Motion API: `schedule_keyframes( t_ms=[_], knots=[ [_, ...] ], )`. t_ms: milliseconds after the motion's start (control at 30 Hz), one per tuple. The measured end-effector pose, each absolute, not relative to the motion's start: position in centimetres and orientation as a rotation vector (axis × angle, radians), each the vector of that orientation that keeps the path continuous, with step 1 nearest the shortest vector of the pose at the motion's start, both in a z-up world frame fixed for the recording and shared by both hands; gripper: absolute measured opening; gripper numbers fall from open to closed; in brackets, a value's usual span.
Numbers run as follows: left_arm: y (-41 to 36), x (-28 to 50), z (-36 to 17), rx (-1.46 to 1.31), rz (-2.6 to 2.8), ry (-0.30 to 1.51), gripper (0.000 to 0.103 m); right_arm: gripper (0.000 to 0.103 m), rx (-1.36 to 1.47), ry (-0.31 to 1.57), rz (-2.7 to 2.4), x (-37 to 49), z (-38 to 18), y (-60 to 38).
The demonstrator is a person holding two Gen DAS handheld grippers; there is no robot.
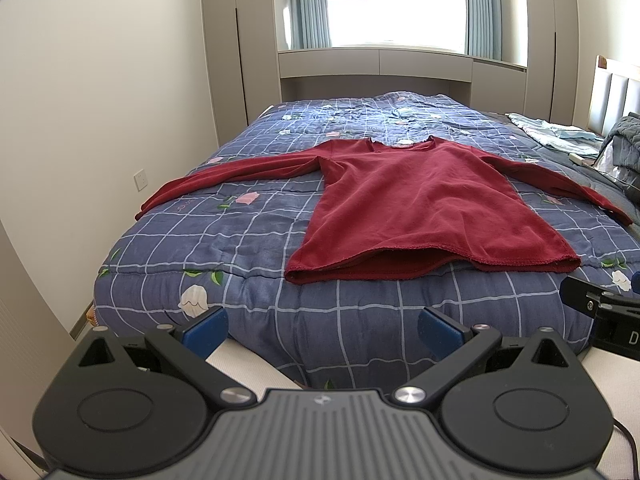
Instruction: Fold small clothes
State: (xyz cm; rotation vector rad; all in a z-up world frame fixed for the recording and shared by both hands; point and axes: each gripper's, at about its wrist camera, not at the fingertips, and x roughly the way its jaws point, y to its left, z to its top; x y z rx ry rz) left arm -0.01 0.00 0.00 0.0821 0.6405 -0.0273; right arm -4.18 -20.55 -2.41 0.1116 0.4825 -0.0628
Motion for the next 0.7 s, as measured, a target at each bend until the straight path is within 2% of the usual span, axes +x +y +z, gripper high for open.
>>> schedule_keyframes(
  t_ms=[700],
  knots=[
    [-0.12, 0.39, -0.56, 0.076, -0.036, 0.674, 0.103, 0.103, 0.114, 0.496, -0.061, -3.93, -2.69, -20.72]
  ],
)
